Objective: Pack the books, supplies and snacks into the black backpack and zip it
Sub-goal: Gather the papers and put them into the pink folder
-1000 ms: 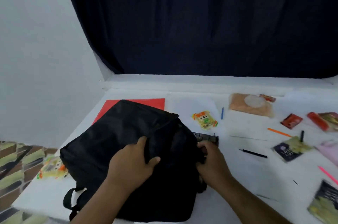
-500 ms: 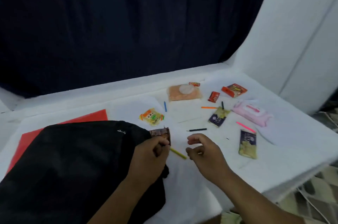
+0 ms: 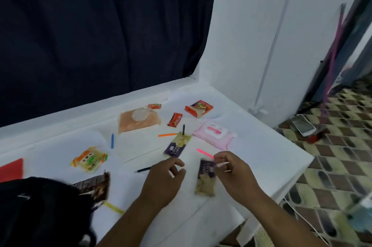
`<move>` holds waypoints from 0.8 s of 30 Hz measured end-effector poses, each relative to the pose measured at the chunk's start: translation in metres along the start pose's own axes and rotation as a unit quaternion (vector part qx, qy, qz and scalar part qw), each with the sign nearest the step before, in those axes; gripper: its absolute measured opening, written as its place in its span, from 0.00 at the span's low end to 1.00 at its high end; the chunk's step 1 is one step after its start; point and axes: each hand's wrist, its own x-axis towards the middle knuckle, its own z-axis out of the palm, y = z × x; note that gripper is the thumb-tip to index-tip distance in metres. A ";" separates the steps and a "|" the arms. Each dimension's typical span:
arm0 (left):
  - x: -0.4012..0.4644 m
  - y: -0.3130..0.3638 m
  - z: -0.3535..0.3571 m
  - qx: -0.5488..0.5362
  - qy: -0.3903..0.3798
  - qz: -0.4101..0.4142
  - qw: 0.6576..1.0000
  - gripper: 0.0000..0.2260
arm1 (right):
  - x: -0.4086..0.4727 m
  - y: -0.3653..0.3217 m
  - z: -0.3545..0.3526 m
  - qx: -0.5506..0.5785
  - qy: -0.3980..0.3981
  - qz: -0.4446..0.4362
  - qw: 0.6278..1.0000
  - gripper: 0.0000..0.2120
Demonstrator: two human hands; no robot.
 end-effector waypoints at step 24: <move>0.135 0.006 0.125 0.214 0.059 0.073 0.972 0.20 | 0.162 0.137 -0.098 -0.310 -0.036 0.141 0.940 0.45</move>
